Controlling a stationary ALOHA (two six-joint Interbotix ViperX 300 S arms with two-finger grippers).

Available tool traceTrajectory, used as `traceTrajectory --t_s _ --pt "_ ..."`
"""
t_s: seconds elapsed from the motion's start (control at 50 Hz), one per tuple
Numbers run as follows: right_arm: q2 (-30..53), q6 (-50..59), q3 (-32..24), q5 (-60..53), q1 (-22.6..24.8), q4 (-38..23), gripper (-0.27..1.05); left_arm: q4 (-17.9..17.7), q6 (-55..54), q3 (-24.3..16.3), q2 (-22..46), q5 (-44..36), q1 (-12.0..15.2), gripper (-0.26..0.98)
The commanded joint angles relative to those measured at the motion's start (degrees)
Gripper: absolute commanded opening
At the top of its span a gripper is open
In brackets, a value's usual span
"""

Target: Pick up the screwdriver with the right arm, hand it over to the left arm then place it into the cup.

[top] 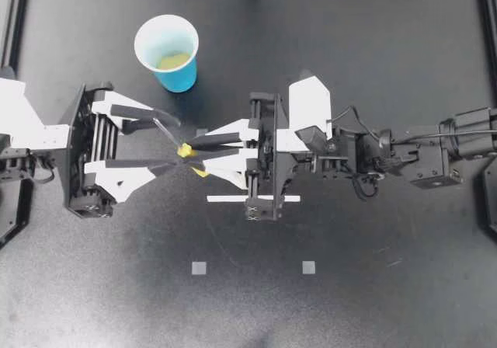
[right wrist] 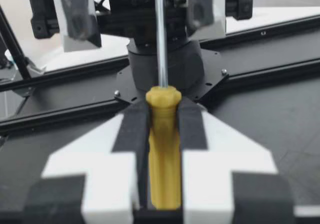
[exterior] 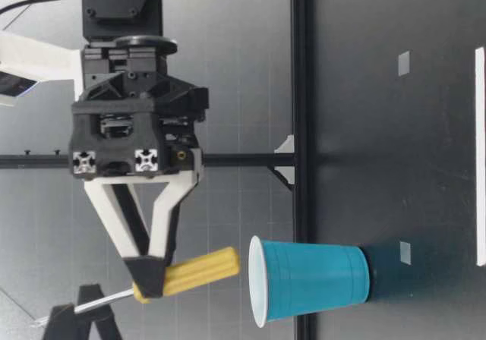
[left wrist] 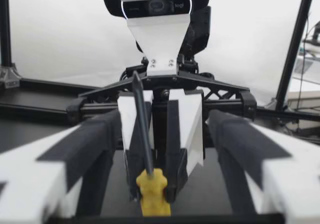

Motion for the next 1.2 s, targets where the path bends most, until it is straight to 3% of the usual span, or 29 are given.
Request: traceTrajectory --t_s 0.0,0.22,0.32,0.5,0.68,0.76,0.94,1.18 --pt "-0.9 -0.1 -1.4 -0.7 -0.5 0.1 0.04 0.2 -0.1 -1.3 0.1 -0.5 0.1 0.52" --pt "-0.9 0.0 -1.3 -0.6 -0.5 0.0 0.04 0.1 0.0 -1.4 0.2 -0.5 0.1 0.14" --pt "-0.9 0.4 -1.3 -0.5 -0.7 0.1 0.05 0.0 -0.1 -1.3 0.2 -0.5 0.1 0.05" --pt "-1.1 0.4 -1.2 -0.5 -0.9 0.1 0.2 0.0 -0.1 -1.1 0.2 -0.5 0.1 0.04" --pt "-1.1 0.5 -1.2 -0.4 -1.1 0.4 0.64 -0.1 0.6 -1.0 0.2 -0.5 0.1 0.05" --pt "-1.6 0.3 -1.0 -0.4 -1.1 0.5 0.77 -0.3 1.4 -0.8 0.0 -0.4 0.3 0.05" --pt "-5.7 0.3 2.1 -0.4 -1.4 0.6 0.75 -3.4 6.2 1.8 -1.6 0.0 3.4 0.05" --pt "-13.2 0.4 8.1 -1.0 -1.4 1.0 0.75 -12.4 16.5 3.6 -2.5 0.0 11.2 0.05"
